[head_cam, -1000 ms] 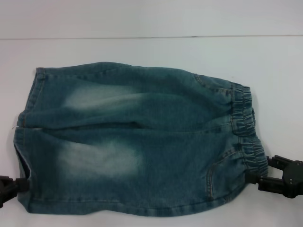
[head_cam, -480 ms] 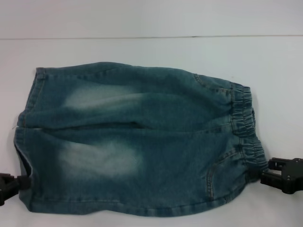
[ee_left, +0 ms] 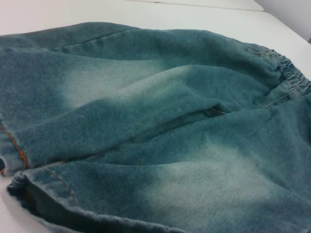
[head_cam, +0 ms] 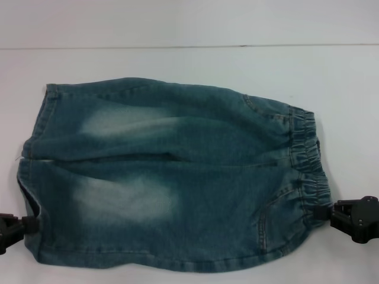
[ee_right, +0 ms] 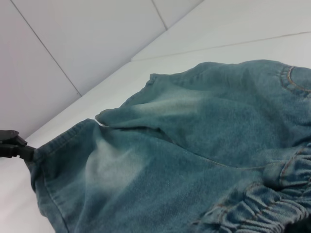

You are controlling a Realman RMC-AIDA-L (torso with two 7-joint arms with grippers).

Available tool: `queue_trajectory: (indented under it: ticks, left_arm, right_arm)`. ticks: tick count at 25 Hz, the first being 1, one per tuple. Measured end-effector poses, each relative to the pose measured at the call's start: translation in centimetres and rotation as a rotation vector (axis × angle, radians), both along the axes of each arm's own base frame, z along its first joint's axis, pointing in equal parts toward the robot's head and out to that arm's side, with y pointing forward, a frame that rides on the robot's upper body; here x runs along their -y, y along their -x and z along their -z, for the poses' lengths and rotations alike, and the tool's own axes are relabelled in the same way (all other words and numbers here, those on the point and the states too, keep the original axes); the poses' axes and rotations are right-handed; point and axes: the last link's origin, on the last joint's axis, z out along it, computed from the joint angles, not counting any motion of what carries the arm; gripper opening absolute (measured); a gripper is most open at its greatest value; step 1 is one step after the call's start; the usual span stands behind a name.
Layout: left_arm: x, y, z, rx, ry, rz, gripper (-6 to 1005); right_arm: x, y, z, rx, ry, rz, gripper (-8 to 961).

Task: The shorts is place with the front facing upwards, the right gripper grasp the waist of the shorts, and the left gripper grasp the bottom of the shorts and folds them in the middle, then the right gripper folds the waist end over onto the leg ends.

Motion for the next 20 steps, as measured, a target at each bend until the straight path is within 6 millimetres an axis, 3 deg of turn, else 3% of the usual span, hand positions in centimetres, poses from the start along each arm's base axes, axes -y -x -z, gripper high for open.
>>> queue_trajectory:
  ticks: [5,12,20]
  left_arm:
    - [-0.1,0.0,-0.2,0.011,-0.03,0.007,12]
    - [-0.7,0.0,-1.1,0.052,-0.139,0.013,12]
    - [-4.0,-0.3,-0.7,0.126,-0.306,-0.006,13]
  right_arm:
    - [0.0,0.0,-0.5,-0.009,-0.002,-0.003,74]
    - [-1.0,0.3,-2.6,-0.106,-0.07,0.06,57]
    - [-4.4,2.3,-2.8,-0.267,-0.171,0.173,79]
